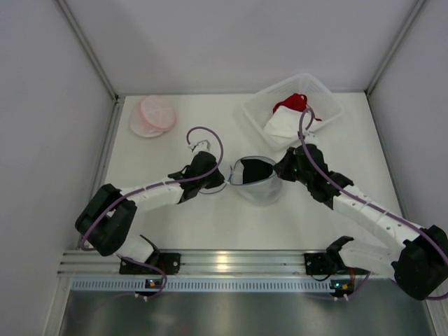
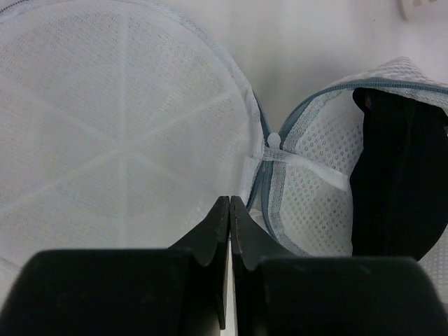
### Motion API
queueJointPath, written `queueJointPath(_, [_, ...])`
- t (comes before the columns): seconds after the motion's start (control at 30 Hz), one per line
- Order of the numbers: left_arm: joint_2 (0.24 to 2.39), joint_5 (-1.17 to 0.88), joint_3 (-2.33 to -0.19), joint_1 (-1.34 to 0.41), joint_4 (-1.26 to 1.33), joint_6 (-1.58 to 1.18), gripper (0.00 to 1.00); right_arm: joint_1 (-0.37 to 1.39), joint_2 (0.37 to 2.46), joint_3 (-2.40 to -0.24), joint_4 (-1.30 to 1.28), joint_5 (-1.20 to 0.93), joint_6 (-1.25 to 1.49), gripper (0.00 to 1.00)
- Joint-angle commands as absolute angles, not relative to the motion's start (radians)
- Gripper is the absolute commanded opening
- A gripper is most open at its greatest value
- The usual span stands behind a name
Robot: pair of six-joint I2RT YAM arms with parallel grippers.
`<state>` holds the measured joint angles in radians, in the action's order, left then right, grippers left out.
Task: Place the bra in the laundry bag and zip it closed
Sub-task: Adjust the laundry bag at the center of the board.
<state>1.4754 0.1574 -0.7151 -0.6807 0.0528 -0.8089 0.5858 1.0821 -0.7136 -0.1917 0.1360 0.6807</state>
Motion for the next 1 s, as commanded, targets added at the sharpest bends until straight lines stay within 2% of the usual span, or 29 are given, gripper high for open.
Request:
queueJointPath(0.0, [1.465,0.137,-0.709,-0.683,0.123,-0.798,0.03,0.581,1.066,-0.733,-0.176,0.161,0.680,0.00])
queueJointPath(0.07, [1.459,0.132,-0.703,-0.683,0.121,-0.798,0.00,0.581,1.068,-0.732,-0.176,0.167,0.684,0.00])
queueJointPath(0.37, [1.273,0.042,-0.644,-0.689,0.121,-0.720,0.00,0.581,1.075,-0.723,-0.157,0.219,0.782,0.00])
queueJointPath(0.53, [1.226,0.009,-0.591,-0.748,0.121,-0.623,0.00,0.581,1.092,-0.692,-0.081,0.219,0.834,0.00])
queueJointPath(0.77, [1.197,0.166,-0.531,-0.882,0.123,-0.634,0.00,0.581,1.097,-0.663,-0.040,0.250,0.882,0.00])
queueJointPath(0.93, [1.192,0.184,-0.491,-0.968,0.153,-0.634,0.00,0.581,1.094,-0.663,-0.026,0.288,0.891,0.00])
queueJointPath(0.97, [1.192,0.173,-0.482,-0.976,0.167,-0.630,0.04,0.580,1.095,-0.664,-0.022,0.287,0.890,0.00])
